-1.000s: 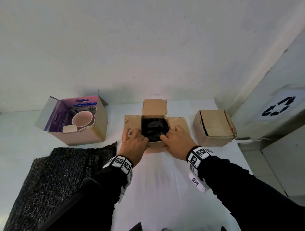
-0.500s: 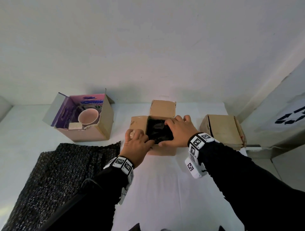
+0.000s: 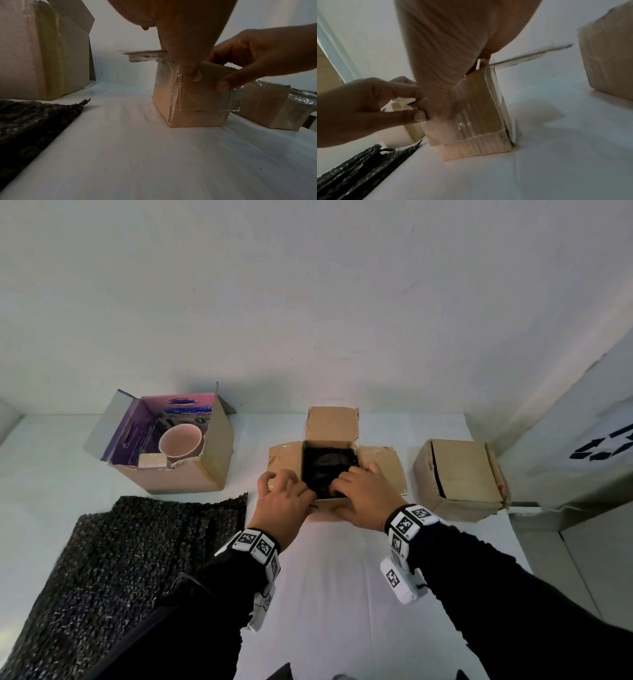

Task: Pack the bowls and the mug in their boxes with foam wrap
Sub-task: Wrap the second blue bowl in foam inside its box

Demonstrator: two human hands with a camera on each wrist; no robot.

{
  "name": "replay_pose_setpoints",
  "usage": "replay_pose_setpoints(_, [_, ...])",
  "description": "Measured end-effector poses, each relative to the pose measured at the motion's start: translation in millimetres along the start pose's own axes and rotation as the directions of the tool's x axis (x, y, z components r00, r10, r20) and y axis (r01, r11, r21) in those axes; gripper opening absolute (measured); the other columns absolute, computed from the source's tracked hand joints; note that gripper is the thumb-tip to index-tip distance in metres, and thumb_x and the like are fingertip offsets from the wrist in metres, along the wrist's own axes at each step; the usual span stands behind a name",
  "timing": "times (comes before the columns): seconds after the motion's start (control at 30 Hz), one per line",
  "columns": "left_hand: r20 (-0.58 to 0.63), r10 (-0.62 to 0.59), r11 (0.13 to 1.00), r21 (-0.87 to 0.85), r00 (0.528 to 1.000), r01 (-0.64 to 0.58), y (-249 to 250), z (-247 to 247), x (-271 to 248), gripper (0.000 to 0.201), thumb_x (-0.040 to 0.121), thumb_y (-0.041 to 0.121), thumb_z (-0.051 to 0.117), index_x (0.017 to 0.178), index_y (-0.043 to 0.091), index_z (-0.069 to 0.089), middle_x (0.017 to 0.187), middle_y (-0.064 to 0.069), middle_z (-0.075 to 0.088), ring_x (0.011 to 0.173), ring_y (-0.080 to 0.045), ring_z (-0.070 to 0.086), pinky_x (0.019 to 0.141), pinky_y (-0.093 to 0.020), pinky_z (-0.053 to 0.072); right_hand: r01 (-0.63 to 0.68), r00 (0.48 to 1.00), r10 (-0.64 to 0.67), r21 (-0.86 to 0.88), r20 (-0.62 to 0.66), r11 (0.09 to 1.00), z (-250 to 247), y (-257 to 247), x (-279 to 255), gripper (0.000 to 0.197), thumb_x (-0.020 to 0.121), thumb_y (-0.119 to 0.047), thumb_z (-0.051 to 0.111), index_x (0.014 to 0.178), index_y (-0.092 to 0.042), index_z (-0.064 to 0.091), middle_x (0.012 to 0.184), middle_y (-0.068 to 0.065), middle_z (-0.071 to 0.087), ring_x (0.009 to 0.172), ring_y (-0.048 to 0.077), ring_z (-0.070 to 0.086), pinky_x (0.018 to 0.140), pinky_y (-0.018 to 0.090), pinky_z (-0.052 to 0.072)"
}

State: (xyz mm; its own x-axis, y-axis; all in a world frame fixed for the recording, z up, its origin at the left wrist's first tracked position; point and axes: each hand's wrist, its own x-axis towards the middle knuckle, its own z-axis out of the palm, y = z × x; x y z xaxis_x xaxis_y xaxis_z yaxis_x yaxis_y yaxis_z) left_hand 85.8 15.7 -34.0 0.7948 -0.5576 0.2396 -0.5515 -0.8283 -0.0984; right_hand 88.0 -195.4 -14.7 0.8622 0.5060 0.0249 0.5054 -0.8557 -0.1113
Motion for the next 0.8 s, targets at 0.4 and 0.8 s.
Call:
replay_pose_setpoints(0.4, [0.077,-0.022,1.000,-0.004,0.997,0.022,2,-10,4,0.018,0.074,0.032,0.075,0.082,0.027,0.061,0.076,0.014,0.059,0.099,-0.023,0.051,0.094,-0.051,0.025,-0.161,0.986,0.164,-0.060,0.039,0.985,0,-24,-3,0.019,0.090,-0.029,0.055,0.109,-0.024,0.056,0.102,-0.005,0.058,0.101,0.022,0.047,0.082,0.041,0.023])
replay_pose_setpoints(0.8, [0.034,0.011,0.997,0.080,0.999,-0.014,12,-8,-2,0.018,0.072,0.014,0.068,0.079,0.030,0.063,0.081,0.014,0.055,0.103,-0.022,0.045,0.095,-0.050,0.023,-0.235,0.970,0.240,-0.128,0.028,0.964,8,-34,-11,0.021,0.094,-0.023,0.048,0.108,-0.027,0.063,0.106,-0.003,0.058,0.106,0.024,0.047,0.085,0.043,0.020])
